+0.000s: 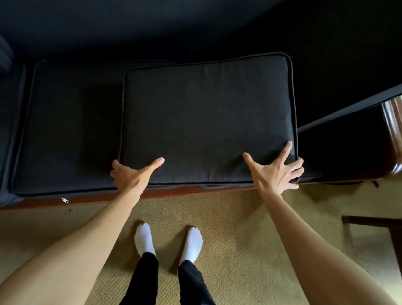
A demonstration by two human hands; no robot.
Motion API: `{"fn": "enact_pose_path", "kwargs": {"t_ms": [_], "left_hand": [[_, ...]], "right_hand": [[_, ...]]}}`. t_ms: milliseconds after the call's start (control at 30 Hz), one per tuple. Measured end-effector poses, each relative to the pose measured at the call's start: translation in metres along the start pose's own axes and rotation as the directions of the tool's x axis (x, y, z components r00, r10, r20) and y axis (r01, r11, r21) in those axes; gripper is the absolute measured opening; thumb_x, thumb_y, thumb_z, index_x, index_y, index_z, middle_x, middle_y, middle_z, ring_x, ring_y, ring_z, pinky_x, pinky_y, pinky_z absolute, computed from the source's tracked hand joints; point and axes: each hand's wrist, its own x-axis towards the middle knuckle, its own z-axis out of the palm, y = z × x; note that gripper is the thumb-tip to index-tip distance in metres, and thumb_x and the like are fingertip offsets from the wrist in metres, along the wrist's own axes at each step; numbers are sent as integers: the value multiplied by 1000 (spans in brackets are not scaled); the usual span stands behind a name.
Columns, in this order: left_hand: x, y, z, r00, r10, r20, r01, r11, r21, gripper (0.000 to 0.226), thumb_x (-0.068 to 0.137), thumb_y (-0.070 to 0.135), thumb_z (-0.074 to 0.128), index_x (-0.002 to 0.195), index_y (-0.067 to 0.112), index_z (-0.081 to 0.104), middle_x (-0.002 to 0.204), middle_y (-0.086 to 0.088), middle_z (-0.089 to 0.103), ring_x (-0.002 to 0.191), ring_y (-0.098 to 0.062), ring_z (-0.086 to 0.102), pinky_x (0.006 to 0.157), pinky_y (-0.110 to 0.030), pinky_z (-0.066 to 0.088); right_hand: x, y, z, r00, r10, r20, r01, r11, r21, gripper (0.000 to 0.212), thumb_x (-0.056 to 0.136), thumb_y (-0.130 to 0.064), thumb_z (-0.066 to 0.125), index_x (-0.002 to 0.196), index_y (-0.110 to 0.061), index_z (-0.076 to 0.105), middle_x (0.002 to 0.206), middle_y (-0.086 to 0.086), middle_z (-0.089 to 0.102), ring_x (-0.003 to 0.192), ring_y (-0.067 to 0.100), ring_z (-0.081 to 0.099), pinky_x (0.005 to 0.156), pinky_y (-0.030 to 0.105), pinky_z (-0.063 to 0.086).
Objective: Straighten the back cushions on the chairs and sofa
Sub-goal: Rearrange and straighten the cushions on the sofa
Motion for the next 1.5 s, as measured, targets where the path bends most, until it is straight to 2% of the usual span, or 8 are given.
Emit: {"fn": "enact_pose_path", "kwargs": {"t_ms": [200, 300, 433, 667, 1067, 1233, 1367, 1500], "left_hand": [[-27, -5, 19, 981, 175, -86, -165, 980, 113, 114, 66, 65, 76, 152, 20, 14, 160, -18, 7, 144, -42, 12, 109, -61, 31], [-28, -16, 23, 961, 260, -89, -239, 951, 198, 106, 73, 64, 70, 152, 18, 17, 160, -22, 4, 144, -45, 9, 112, -64, 23], [-32, -27, 29, 740, 671, -46, -600, 690, 405, 75, 88, 41, 63, 149, 15, 29, 160, -18, 17, 147, -37, 14, 114, -63, 18], [-55, -39, 47, 409, 778, 476, -839, 115, 532, 108, 69, 33, 76, 155, 25, 12, 164, -9, 2, 151, -26, -2, 119, -59, 8], [-37, 21, 12, 366, 879, 305, -727, 66, 683, 112, 51, 32, 91, 146, 27, 32, 150, -12, 41, 139, -37, 36, 108, -67, 26], [-38, 83, -34, 341, 883, 324, -725, 27, 688, 106, 47, 31, 86, 142, 29, 39, 141, -3, 51, 130, -31, 45, 100, -59, 35], [-39, 119, -61, 364, 852, 376, -715, -3, 699, 112, 43, 37, 86, 142, 32, 34, 138, 1, 53, 126, -28, 49, 96, -53, 38], [-41, 135, -84, 389, 828, 404, -694, -25, 719, 108, 45, 35, 86, 140, 33, 34, 133, 4, 56, 120, -24, 53, 90, -49, 39]], "right_hand": [[-89, -13, 44, 977, -56, -204, 111, 956, 270, 105, 66, -55, 73, 152, -26, 19, 157, 12, 19, 142, 31, 22, 109, 68, 24], [-107, -22, 60, 851, 462, 252, -492, 529, 692, 128, 60, -57, 86, 156, -20, 10, 158, 9, 17, 138, 31, 34, 112, 53, 34], [-88, -26, 67, 664, 205, 719, -743, 71, 665, 115, 46, -52, 93, 144, -18, 42, 144, 3, 51, 125, 27, 55, 101, 46, 49], [-81, -31, 52, 653, 133, 746, -757, 134, 639, 101, 42, -45, 91, 132, -17, 53, 124, 5, 67, 107, 24, 67, 79, 38, 55], [-99, -75, -15, 639, 123, 759, -759, 260, 597, 69, 58, -44, 84, 115, -13, 59, 112, 11, 64, 100, 28, 66, 65, 36, 59], [-131, -45, -49, 954, -279, 107, 211, 883, 420, 35, 67, -41, 78, 92, -21, 63, 86, -8, 67, 87, 21, 63, 75, 37, 51], [-121, -50, -47, 518, -809, -279, 809, 569, -148, 71, 61, -1, 74, 127, -20, 55, 129, 12, 47, 123, 36, 44, 110, 64, 25], [-70, -110, -81, 470, -883, -12, 775, 419, -473, 106, 61, 7, 56, 157, -21, 19, 162, 16, 18, 150, 43, 7, 107, 76, -14]]}}
